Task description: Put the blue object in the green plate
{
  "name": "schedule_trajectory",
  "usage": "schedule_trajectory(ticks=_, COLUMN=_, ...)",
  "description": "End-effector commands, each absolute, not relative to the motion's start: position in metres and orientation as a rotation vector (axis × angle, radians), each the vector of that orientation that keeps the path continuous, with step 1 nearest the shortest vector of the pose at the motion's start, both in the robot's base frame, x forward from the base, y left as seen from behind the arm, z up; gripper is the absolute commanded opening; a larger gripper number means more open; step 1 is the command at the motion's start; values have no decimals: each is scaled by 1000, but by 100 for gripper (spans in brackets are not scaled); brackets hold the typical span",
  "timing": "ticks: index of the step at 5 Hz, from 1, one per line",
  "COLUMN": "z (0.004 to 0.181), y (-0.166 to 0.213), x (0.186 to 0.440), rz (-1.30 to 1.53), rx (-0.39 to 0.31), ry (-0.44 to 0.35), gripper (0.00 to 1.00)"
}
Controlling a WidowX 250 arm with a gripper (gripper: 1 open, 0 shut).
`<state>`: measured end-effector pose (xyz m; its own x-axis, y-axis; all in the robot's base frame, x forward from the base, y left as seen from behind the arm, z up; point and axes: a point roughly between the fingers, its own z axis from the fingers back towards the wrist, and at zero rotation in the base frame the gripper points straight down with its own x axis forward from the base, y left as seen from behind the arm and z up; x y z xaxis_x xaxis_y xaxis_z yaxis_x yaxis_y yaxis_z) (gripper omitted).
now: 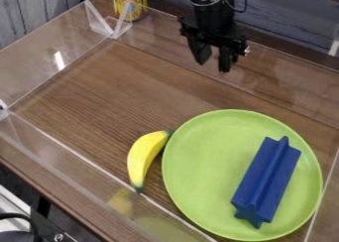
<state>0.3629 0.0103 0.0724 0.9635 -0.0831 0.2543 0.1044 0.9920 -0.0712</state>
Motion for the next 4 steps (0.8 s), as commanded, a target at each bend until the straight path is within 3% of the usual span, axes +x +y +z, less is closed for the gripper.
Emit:
schedule_trajectory(ticks=1, z=75, y=25, x=366, rz=-63, rx=-61, ry=-289, gripper=100)
schedule_trajectory(ticks=3, z=98, y=21, x=376, rz=26, rx=-37, ry=-315, gripper=100)
schedule_trajectory(ticks=4, z=93, y=30, x=375, rz=56, rx=-22, ry=-325, gripper=100)
